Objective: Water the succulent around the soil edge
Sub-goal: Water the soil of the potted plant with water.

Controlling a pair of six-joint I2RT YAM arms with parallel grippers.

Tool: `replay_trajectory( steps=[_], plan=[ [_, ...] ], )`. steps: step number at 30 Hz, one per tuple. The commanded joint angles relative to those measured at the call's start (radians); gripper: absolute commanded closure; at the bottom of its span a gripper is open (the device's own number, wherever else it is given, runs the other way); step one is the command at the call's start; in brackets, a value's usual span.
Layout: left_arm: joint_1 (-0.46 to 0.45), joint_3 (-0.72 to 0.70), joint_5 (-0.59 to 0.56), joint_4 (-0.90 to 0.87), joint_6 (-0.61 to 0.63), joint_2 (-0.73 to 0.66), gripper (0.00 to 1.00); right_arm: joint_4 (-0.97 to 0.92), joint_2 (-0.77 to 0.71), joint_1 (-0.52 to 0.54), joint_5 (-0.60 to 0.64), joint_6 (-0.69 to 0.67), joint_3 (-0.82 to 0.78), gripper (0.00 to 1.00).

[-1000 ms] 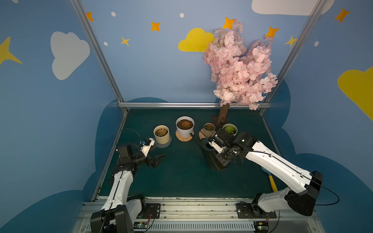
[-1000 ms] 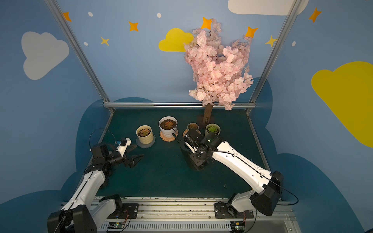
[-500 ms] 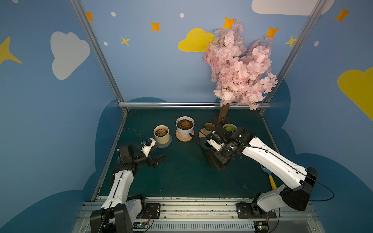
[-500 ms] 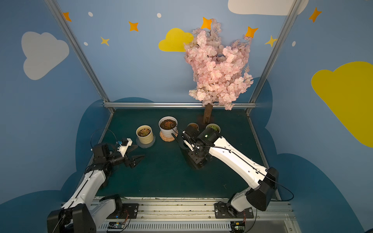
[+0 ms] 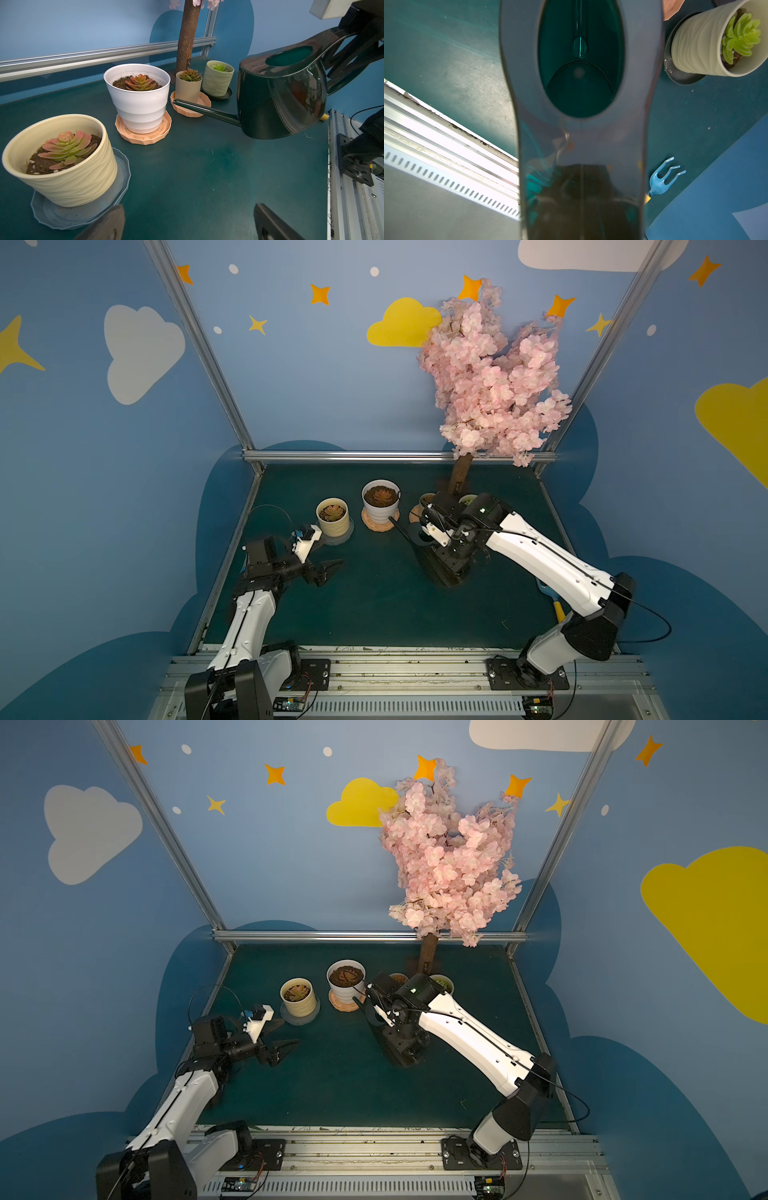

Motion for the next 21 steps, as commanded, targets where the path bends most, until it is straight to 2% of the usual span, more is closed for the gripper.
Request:
replay_trajectory(
  steps=[1,21],
  plan=[
    [-0.005,-0.009,0.006,-0.013,0.017,-0.008,0.00,-0.037,0.005,-0.004,0.022,0.003,0.051,1.00],
    [-0.015,-0.016,-0.009,-0.012,0.019,-0.018,0.00,-0.100,0.047,-0.004,0.041,0.017,0.120,1.00]
  ],
)
